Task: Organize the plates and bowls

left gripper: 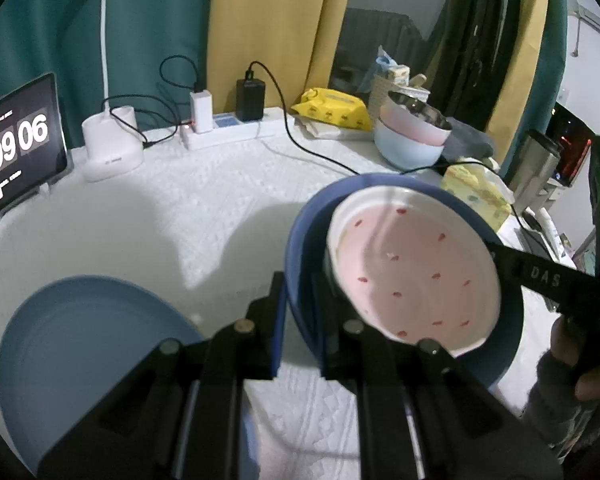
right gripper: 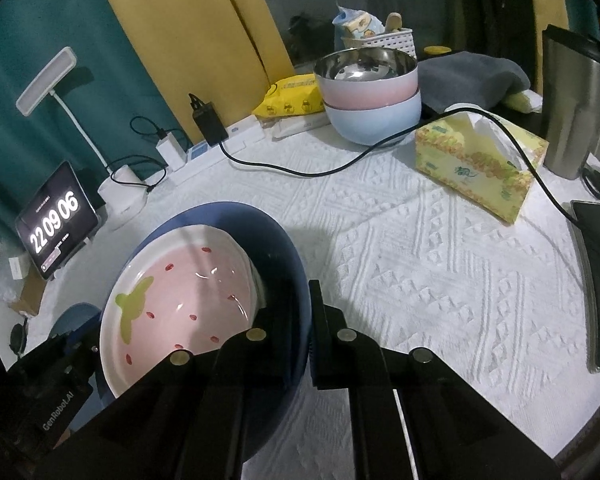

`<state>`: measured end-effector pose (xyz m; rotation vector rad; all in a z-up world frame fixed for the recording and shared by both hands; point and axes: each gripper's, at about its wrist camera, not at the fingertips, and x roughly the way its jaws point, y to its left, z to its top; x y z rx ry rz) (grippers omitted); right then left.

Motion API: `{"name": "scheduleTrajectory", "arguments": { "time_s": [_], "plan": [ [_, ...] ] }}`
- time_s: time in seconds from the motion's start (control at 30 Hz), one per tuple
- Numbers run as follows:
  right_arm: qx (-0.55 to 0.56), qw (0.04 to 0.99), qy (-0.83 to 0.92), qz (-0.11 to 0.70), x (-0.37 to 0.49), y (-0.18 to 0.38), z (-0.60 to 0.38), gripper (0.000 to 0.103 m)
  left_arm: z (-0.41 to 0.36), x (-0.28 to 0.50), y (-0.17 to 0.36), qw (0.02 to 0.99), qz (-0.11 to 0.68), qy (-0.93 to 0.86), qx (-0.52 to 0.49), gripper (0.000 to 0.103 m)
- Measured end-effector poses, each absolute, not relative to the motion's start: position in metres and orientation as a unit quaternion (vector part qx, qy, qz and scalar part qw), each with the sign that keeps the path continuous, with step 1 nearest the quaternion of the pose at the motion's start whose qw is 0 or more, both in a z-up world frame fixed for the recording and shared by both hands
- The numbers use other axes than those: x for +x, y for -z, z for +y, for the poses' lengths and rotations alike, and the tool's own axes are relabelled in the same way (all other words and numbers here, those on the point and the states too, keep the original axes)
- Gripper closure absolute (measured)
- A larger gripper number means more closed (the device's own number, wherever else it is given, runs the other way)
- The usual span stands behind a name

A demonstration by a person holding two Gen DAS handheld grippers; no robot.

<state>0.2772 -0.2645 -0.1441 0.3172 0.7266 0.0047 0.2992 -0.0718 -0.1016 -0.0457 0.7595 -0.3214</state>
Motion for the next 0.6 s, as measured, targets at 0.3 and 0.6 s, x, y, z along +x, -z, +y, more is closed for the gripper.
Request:
{"name": "scheduleTrajectory", "arguments": {
  "time_s": [0.3, 0.6],
  "plan": [
    [0.149, 0.928, 0.0, 0.342, 0.264, 0.133, -0.257, 0.095, -0.063, 0.287, 0.09, 0.921, 0.354, 0.16, -0.028, 0.092],
    [0.14, 0.934, 0.001, 0.329, 0.249, 0.117, -0.241, 0.095, -0.047, 0.272, 0.08, 0.926, 0.337, 0.164, -0.036, 0.092]
  ]
}}
